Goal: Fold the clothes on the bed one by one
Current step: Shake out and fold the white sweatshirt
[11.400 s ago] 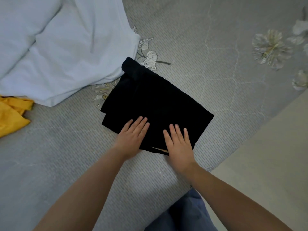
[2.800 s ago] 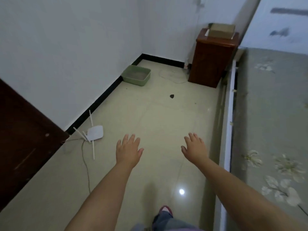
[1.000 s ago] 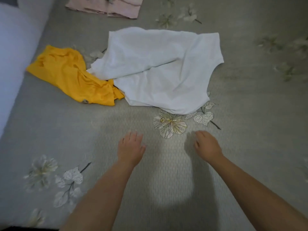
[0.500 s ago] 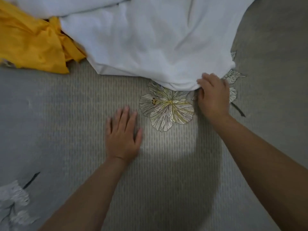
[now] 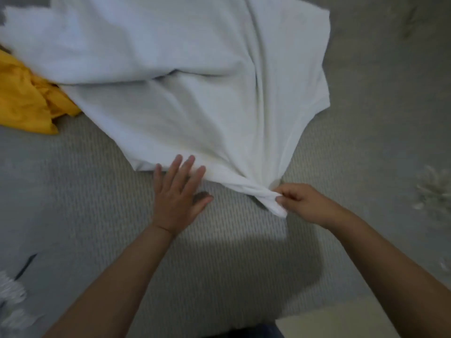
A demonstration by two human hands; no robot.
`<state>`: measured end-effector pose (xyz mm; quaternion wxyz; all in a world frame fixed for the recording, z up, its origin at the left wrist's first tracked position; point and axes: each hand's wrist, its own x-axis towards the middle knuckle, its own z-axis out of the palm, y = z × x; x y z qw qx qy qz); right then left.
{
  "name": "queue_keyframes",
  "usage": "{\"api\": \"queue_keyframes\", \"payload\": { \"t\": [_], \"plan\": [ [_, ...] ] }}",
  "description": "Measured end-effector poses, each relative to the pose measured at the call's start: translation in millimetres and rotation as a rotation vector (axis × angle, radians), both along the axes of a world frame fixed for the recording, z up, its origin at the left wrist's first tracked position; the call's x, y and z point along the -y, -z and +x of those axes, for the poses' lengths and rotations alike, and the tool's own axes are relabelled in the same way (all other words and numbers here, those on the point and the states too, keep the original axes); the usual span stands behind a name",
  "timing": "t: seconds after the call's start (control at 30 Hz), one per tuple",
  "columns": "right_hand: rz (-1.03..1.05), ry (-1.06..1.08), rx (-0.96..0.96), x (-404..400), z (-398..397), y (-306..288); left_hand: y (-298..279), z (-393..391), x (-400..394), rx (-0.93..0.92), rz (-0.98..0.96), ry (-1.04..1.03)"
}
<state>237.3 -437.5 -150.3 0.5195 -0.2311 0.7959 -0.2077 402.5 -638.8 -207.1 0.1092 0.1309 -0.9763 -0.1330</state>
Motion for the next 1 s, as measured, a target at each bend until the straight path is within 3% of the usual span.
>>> {"api": "queue_keyframes", "payload": {
  "t": [0.07, 0.13, 0.23, 0.27, 0.33, 0.43, 0.47, 0.53, 0.63, 0.7, 0.83, 0.9, 1.0],
  "plan": [
    [0.058, 0.114, 0.291, -36, 17, -14, -14, -9, -29, 0.017, 0.022, 0.237],
    [0.105, 0.218, 0.503, -74, 30, -28, -33, -11, -58, 0.192, 0.168, 0.408],
    [0.141, 0.341, 0.496, -118, 35, -47, -59, -8, -95, 0.506, 0.56, 0.334],
    [0.115, 0.421, 0.421, -126, 31, -52, -62, -8, -106, 0.538, 0.682, 0.223],
    [-0.004, 0.687, 0.168, -132, 13, -61, -74, -16, -116, 0.506, 0.935, -0.219],
    [-0.081, 0.927, -0.306, -137, -17, -66, -85, -25, -96, 0.249, 1.229, -0.985],
    [-0.044, 0.889, -0.402, -139, -23, -63, -85, -24, -87, 0.248, 1.227, -1.119],
    [0.122, 0.632, -0.479, -147, -25, -52, -85, -16, -77, 0.402, 1.076, -1.165],
    [0.314, 0.231, -0.42, -164, -15, -22, -85, -9, -81, 0.566, 0.743, -0.944],
    [0.369, 0.231, -0.425, -171, -12, -9, -83, -19, -80, 0.518, 0.615, -0.781],
    [0.321, 0.201, -0.457, -180, -18, 12, -73, -50, -77, 0.542, 0.454, -0.599],
    [0.256, 0.179, -0.605, -184, -25, 15, -65, -64, -72, 0.597, 0.373, -0.569],
    [0.04, -0.152, -0.875, -181, -42, 16, -55, -88, -59, 0.622, 0.327, -0.539]
  ]
}}
